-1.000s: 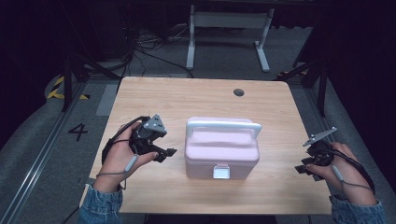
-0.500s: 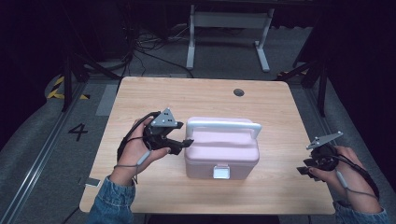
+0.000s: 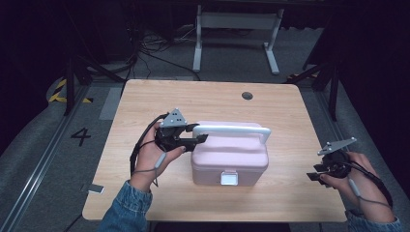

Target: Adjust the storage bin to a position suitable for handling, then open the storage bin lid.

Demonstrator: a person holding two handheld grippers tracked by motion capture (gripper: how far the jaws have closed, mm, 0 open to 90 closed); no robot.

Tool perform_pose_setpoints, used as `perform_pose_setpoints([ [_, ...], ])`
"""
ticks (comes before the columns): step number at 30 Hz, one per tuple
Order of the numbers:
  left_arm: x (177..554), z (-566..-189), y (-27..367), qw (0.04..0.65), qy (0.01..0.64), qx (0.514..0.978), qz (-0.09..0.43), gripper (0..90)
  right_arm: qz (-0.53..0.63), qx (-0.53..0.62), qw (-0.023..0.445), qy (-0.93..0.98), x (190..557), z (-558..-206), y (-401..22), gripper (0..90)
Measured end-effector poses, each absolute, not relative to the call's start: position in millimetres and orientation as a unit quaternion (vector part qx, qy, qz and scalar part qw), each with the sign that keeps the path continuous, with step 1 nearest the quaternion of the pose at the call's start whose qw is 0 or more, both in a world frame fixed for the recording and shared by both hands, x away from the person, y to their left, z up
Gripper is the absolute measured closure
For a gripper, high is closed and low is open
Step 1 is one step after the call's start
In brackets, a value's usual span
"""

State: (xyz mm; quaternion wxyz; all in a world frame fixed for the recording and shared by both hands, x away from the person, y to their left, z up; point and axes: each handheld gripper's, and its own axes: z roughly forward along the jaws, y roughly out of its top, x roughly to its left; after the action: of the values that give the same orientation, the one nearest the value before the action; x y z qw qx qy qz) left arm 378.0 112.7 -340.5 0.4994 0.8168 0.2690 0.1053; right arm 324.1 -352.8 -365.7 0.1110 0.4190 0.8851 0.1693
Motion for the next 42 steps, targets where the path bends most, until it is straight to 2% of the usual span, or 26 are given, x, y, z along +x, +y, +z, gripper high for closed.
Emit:
perform_pose_setpoints([
  [3, 376.2, -338.9, 110.3, 0.515, 0.276, 0.804, 0.109, 58.7, 0.17, 0.42, 0.114, 0.884, 324.0, -365.7, -353.4, 57.9],
  [6, 375.6, -336.6, 108.5, 0.521, 0.275, 0.798, 0.126, 55.2, 0.175, 0.423, 0.115, 0.882, 323.0, -365.9, -353.2, 57.1],
  [19, 379.8, -335.3, 103.4, 0.515, 0.284, 0.794, 0.156, 65.2, 0.234, 0.435, 0.126, 0.861, 314.9, -363.5, -351.6, 56.7],
  [24, 380.7, -333.2, 103.2, 0.516, 0.276, 0.797, 0.152, 65.3, 0.262, 0.432, 0.132, 0.853, 314.7, -361.4, -349.0, 54.4],
  [34, 389.7, -332.5, 106.5, 0.541, 0.273, 0.784, 0.135, 65.0, 0.337, 0.403, 0.134, 0.84, 311.4, -351.9, -337.8, 55.4],
  [42, 398.7, -328.6, 107.6, 0.546, 0.292, 0.777, 0.114, 65.1, 0.38, 0.397, 0.142, 0.823, 309.0, -344.6, -339.4, 55.7],
])
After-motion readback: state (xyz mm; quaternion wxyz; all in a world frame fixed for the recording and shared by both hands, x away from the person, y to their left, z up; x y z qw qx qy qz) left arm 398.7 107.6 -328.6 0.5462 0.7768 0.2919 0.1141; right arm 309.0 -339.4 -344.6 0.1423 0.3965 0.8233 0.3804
